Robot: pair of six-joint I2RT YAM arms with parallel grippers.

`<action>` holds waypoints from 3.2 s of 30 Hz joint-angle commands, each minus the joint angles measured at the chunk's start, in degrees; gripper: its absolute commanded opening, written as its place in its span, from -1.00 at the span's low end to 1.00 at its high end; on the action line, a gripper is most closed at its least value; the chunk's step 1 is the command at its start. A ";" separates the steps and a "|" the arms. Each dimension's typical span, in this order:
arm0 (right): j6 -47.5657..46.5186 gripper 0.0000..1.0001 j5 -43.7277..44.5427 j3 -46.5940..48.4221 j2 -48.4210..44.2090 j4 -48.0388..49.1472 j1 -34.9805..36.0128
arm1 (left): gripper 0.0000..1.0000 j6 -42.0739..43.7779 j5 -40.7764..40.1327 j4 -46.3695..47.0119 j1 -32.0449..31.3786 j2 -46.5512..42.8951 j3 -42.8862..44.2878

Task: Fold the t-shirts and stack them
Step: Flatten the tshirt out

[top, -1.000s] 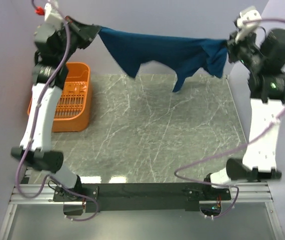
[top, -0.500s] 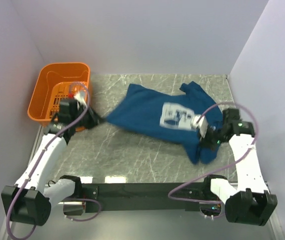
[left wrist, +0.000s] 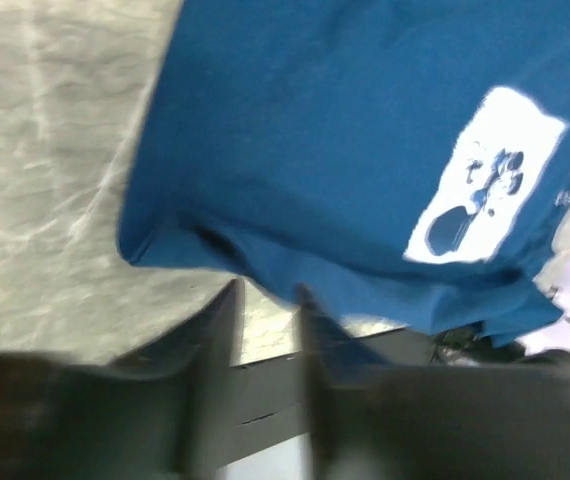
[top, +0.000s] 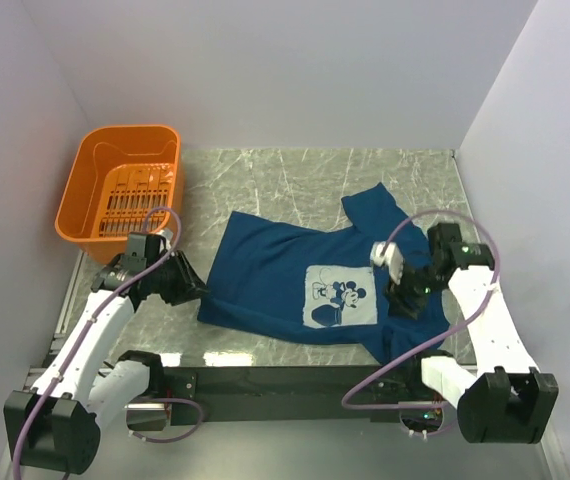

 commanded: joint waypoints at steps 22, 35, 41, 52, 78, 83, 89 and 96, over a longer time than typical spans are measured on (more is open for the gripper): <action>57.96 0.19 13.55 53.68 55.11 31.31 -2.42 | 0.54 15.93 -9.22 14.99 -5.15 45.74 43.72; 59.37 0.19 23.66 78.56 77.26 26.92 -2.24 | 0.46 15.67 -13.91 11.28 -6.12 65.91 58.26; 57.61 0.19 23.67 79.98 80.43 26.83 -2.15 | 0.45 16.19 -13.90 9.96 -6.30 71.36 61.95; 55.41 0.16 24.72 82.44 83.34 25.07 -0.57 | 0.40 16.54 -15.58 8.38 -6.82 76.37 64.24; 54.45 -1.00 27.09 90.00 85.18 27.43 -0.40 | -0.99 15.58 -19.09 3.99 -8.06 76.02 68.97; 54.10 -1.00 26.66 90.26 83.78 32.10 -0.40 | -0.99 13.38 -19.00 3.81 -5.77 78.92 76.36; 53.13 -1.00 24.90 90.26 83.07 33.16 -0.40 | -0.99 12.76 -18.21 4.86 -4.28 79.46 77.17; 52.95 -1.00 23.40 90.00 82.63 33.68 -0.40 | -0.99 12.68 -16.20 6.45 -3.40 78.93 74.97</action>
